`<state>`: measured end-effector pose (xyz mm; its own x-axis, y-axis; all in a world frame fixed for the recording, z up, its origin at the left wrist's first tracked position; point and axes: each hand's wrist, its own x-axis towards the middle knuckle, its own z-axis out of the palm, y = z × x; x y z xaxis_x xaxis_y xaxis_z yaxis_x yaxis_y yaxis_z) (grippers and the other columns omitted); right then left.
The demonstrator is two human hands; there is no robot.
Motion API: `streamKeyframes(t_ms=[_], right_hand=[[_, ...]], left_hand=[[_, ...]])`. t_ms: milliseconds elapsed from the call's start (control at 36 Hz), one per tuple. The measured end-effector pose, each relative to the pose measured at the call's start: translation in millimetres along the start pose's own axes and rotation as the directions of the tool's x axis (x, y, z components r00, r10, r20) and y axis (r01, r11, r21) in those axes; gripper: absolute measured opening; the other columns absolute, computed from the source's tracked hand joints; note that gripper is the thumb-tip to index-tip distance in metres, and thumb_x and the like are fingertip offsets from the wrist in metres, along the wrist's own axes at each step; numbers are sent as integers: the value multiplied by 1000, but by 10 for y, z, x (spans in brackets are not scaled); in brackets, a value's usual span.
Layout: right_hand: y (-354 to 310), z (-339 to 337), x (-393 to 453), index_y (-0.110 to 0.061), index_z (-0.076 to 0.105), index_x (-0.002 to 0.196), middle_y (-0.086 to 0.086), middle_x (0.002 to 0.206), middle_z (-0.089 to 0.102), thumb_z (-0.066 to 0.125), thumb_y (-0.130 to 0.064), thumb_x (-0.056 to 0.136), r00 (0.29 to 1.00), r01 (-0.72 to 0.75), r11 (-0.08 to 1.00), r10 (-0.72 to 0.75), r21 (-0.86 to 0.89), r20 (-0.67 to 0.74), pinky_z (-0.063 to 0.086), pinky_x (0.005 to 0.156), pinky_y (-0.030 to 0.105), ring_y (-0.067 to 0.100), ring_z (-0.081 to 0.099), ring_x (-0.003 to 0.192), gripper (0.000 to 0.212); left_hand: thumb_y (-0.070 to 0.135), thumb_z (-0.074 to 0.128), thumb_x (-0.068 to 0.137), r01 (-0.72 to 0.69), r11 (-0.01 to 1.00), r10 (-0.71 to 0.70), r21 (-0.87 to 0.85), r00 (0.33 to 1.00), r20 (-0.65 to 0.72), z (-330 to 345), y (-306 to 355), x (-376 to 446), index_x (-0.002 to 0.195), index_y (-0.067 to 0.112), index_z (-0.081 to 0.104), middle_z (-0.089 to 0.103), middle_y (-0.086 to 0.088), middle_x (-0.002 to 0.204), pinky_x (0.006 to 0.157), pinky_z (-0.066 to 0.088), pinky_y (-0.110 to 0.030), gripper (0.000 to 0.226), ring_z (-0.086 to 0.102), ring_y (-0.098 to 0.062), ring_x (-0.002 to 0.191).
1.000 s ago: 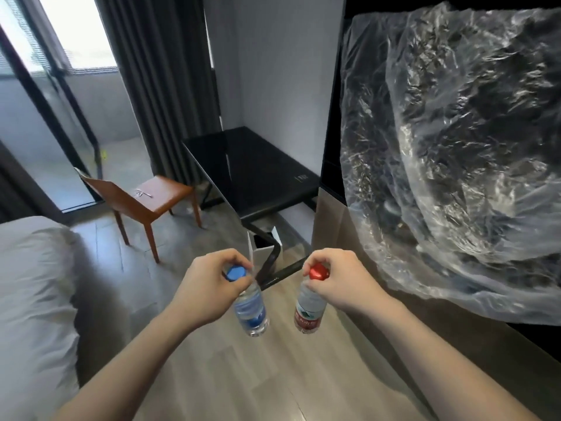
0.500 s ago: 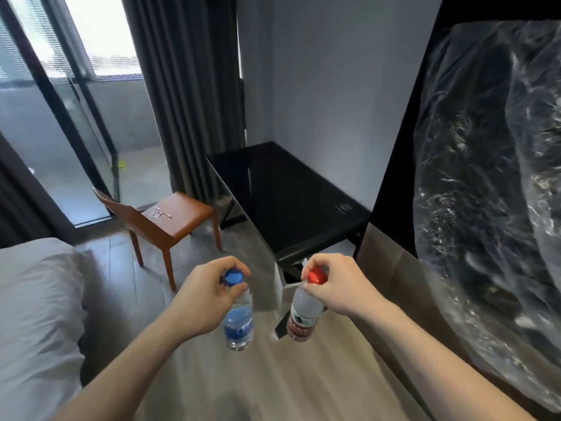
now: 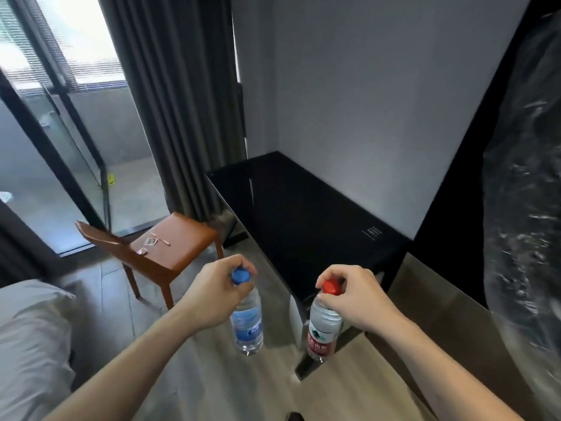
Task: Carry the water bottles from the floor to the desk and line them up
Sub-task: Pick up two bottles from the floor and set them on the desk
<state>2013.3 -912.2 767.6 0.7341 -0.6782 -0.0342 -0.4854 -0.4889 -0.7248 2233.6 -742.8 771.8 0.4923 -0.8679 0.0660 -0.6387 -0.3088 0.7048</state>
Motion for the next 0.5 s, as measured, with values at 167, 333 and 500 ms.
streamKeyframes(t_ms=[167,333,500], right_hand=[[74,47,934,-35,70,80,-13,77,67,78,-27,80,999,1,999,2,-41,54,42,60,14,3,63,71,12],[-41,11,1853,-36,69,79,-13,77,68,74,-25,79,996,22,998,-17,-60,89,43,59,14,2,62,68,12],[-168,54,2590,-36,70,82,-14,79,68,75,-24,81,997,8,1000,-7,-15,72,46,58,13,-2,64,71,13]], left_hand=[[16,72,88,39,999,-39,-6,999,8,-49,-186,809,93,33,66,68,14,91,77,59,-38,18,66,-9,80],[18,75,86,27,999,-26,24,998,-56,-253,-342,1550,91,33,66,67,15,92,79,56,-33,19,64,-6,87],[15,75,85,25,999,-27,-21,994,-107,-524,-607,2212,88,32,66,69,16,84,70,51,-20,20,66,-6,81]])
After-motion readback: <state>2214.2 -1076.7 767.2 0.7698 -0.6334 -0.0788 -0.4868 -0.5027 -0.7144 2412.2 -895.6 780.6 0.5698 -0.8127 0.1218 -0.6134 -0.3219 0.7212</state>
